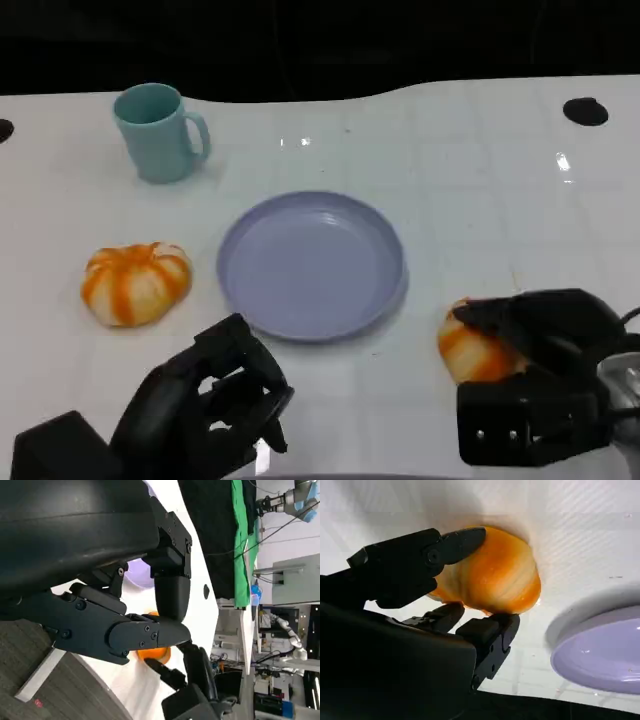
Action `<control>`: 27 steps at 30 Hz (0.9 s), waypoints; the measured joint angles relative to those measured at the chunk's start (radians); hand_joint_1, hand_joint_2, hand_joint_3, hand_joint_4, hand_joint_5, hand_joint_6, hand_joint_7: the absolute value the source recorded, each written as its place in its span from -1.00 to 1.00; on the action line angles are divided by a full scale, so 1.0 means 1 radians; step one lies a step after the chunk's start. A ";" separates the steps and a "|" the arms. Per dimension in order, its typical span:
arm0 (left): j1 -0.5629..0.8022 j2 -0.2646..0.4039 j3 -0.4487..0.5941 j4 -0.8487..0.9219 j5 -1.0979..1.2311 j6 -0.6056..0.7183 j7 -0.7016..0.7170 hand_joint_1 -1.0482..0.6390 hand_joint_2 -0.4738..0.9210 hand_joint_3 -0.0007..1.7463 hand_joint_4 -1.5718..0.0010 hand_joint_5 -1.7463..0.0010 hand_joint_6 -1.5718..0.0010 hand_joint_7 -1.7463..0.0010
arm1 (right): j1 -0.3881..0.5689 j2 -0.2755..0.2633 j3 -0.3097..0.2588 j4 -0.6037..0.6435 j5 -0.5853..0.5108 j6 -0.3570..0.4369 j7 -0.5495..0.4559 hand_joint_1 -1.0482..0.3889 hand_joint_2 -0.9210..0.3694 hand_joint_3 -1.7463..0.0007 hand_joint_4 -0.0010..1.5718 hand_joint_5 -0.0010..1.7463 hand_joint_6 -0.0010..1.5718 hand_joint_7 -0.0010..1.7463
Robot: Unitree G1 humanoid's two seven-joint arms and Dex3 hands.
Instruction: Grasp the bread from the table and place it into the plate.
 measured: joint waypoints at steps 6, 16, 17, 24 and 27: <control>0.005 0.000 0.000 -0.010 0.000 0.007 0.003 -0.41 1.00 -0.52 0.12 -1.00 0.41 -0.96 | -0.061 0.037 -0.001 0.158 0.042 -0.070 -0.201 0.20 -0.98 0.94 0.09 0.89 0.39 -0.21; 0.010 -0.001 0.000 -0.016 -0.002 0.009 0.008 -0.41 1.00 -0.53 0.14 -1.00 0.40 -0.92 | -0.141 0.034 0.026 0.368 0.052 -0.237 -0.494 0.24 -0.44 0.03 0.16 1.00 -0.14 0.99; 0.010 -0.001 0.000 -0.016 -0.002 0.009 0.007 -0.41 1.00 -0.54 0.14 -1.00 0.39 -0.92 | -0.143 0.035 0.027 0.379 0.053 -0.245 -0.517 0.24 -0.39 -0.02 0.17 1.00 -0.13 1.00; 0.010 -0.001 0.008 -0.015 -0.022 0.009 0.007 -0.37 1.00 -0.54 0.15 -1.00 0.40 -0.90 | -0.148 0.041 0.026 0.414 0.072 -0.269 -0.617 0.29 -0.12 -0.36 0.19 1.00 -0.05 0.93; 0.009 0.001 0.011 -0.015 -0.022 0.009 0.007 -0.37 1.00 -0.53 0.15 -1.00 0.41 -0.90 | -0.148 0.046 0.023 0.415 0.090 -0.285 -0.656 0.28 -0.13 -0.37 0.18 1.00 -0.06 0.97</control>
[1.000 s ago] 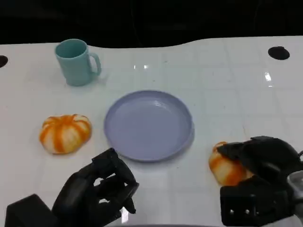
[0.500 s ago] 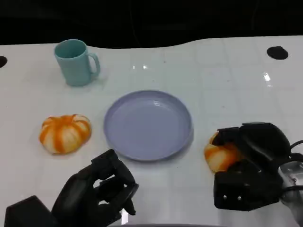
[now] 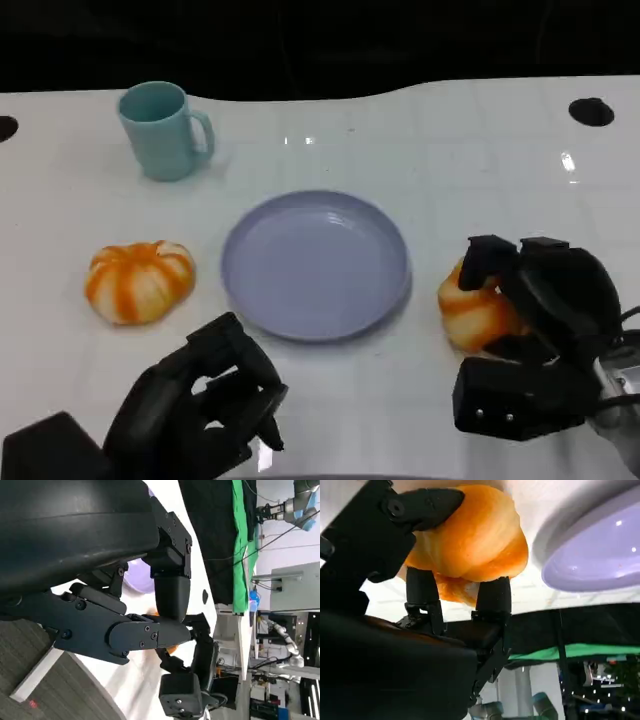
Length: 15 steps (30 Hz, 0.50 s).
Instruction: Grasp the bread from the table and place it into the plate.
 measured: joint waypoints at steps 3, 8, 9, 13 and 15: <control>-0.003 0.003 0.004 0.001 0.001 0.000 0.000 -0.37 1.00 -0.52 0.15 -1.00 0.41 -0.90 | 0.000 0.000 -0.011 -0.008 0.004 -0.005 -0.028 0.27 -0.22 -0.20 0.16 1.00 -0.11 1.00; -0.013 0.005 0.003 0.006 0.012 -0.001 0.000 -0.37 1.00 -0.51 0.16 -1.00 0.42 -0.91 | -0.013 -0.002 -0.052 -0.091 0.034 0.001 -0.025 0.32 -0.10 -0.38 0.23 1.00 -0.08 1.00; -0.015 0.005 0.003 0.006 0.012 -0.001 0.000 -0.37 1.00 -0.51 0.16 -1.00 0.43 -0.91 | -0.020 -0.003 -0.061 -0.108 0.044 -0.007 -0.019 0.32 -0.07 -0.44 0.24 1.00 -0.07 1.00; -0.021 0.004 0.001 0.008 0.012 -0.001 0.000 -0.37 1.00 -0.49 0.16 -1.00 0.43 -0.92 | -0.066 0.000 -0.081 -0.149 0.098 -0.031 0.024 0.32 -0.02 -0.55 0.25 1.00 -0.05 1.00; -0.025 0.004 0.001 0.013 0.014 -0.001 0.000 -0.37 1.00 -0.48 0.16 -1.00 0.43 -0.92 | -0.080 0.009 -0.086 -0.155 0.119 -0.031 0.052 0.32 -0.02 -0.56 0.25 1.00 -0.04 1.00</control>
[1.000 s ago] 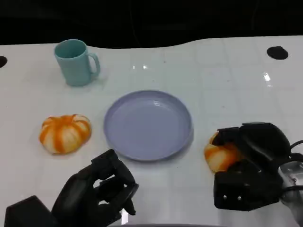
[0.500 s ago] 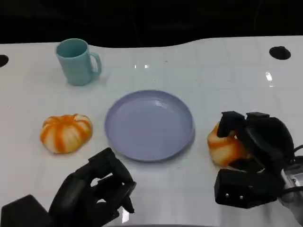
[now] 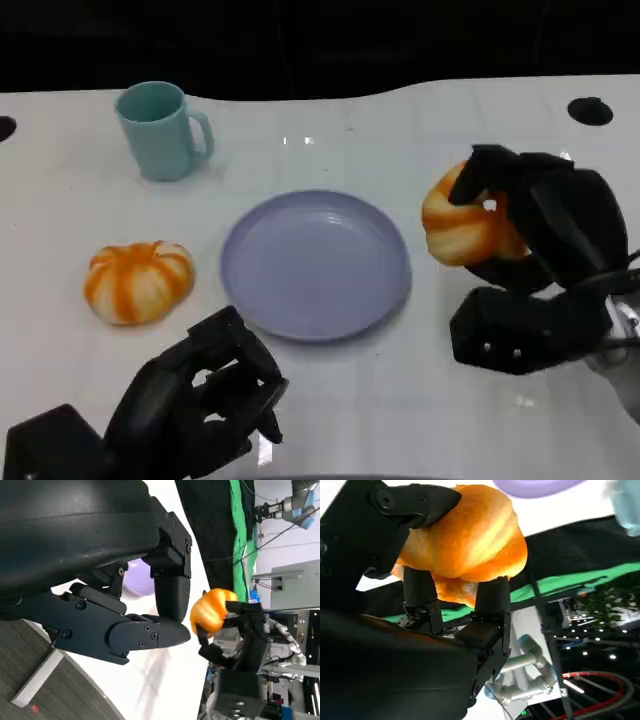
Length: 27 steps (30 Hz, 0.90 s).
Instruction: Grasp the bread from the table and place it into the plate.
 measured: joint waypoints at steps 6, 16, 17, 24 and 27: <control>-0.004 -0.003 -0.005 0.002 0.008 -0.003 0.002 -0.37 1.00 -0.48 0.17 -1.00 0.44 -0.93 | -0.046 0.046 -0.001 -0.002 0.063 0.002 0.097 0.30 0.01 -0.61 0.22 1.00 -0.04 1.00; 0.024 -0.001 -0.013 -0.004 0.011 -0.013 0.003 -0.38 1.00 -0.50 0.17 -1.00 0.42 -0.94 | -0.141 0.174 0.059 0.122 0.081 -0.020 0.170 0.29 0.00 -0.55 0.19 1.00 -0.05 0.99; 0.030 -0.001 -0.013 -0.007 0.011 -0.013 0.004 -0.37 1.00 -0.50 0.17 -1.00 0.42 -0.94 | -0.148 0.187 0.062 0.143 0.082 -0.023 0.172 0.29 0.00 -0.55 0.19 1.00 -0.05 0.99; 0.040 -0.001 -0.018 -0.037 0.010 -0.005 0.008 -0.35 1.00 -0.49 0.18 -1.00 0.43 -0.91 | -0.198 0.243 0.087 0.322 0.083 -0.091 0.144 0.27 -0.01 -0.52 0.18 1.00 0.00 0.65; 0.044 -0.001 -0.019 -0.037 0.010 -0.004 0.009 -0.35 1.00 -0.49 0.20 -1.00 0.43 -0.91 | -0.207 0.253 0.086 0.377 0.104 -0.115 0.138 0.22 -0.30 -0.10 -0.12 0.82 0.01 -0.23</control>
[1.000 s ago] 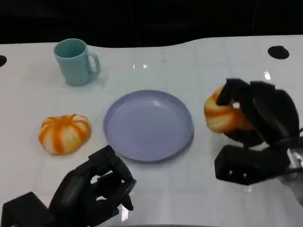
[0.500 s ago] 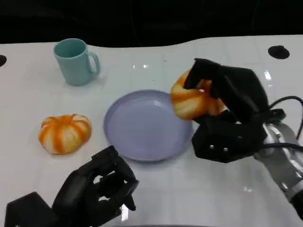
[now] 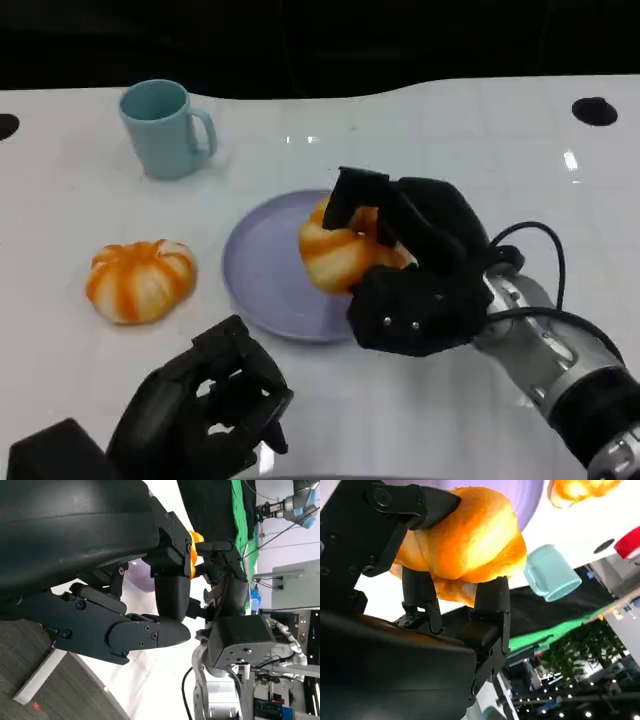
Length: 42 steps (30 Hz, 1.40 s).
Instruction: Grasp the bread from the table and place it into the plate.
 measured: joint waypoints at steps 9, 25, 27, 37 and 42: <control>0.012 0.001 -0.007 -0.007 -0.003 0.002 0.000 -0.33 1.00 -0.50 0.21 -1.00 0.44 -0.92 | 0.012 -0.019 0.019 -0.058 0.018 0.053 0.144 -0.47 -1.00 0.57 -1.00 -0.81 -0.84 -0.99; 0.024 -0.001 -0.012 -0.030 -0.003 0.020 0.002 -0.34 1.00 -0.50 0.20 -1.00 0.44 -0.93 | 0.182 -0.133 0.002 -0.398 0.039 0.080 0.290 -0.45 -1.00 0.61 -0.79 -0.71 -0.69 -0.92; 0.025 -0.001 -0.012 -0.032 -0.003 0.021 0.002 -0.35 1.00 -0.50 0.19 -1.00 0.44 -0.93 | 0.224 -0.153 -0.020 -0.459 0.056 0.078 0.303 -0.40 -1.00 0.62 -0.82 -0.52 -0.62 -0.91; 0.028 0.000 -0.013 -0.039 -0.004 0.031 0.002 -0.36 1.00 -0.49 0.18 -1.00 0.45 -0.95 | 0.517 -0.214 -0.168 -0.753 0.380 0.029 0.444 -0.11 -1.00 0.75 -0.70 0.20 -0.30 -0.78; 0.028 0.000 -0.010 -0.041 -0.008 0.036 0.002 -0.36 1.00 -0.49 0.18 -1.00 0.45 -0.96 | 0.642 -0.183 -0.216 -0.817 0.580 -0.015 0.502 0.09 -0.54 0.07 -0.34 0.41 -0.22 -0.09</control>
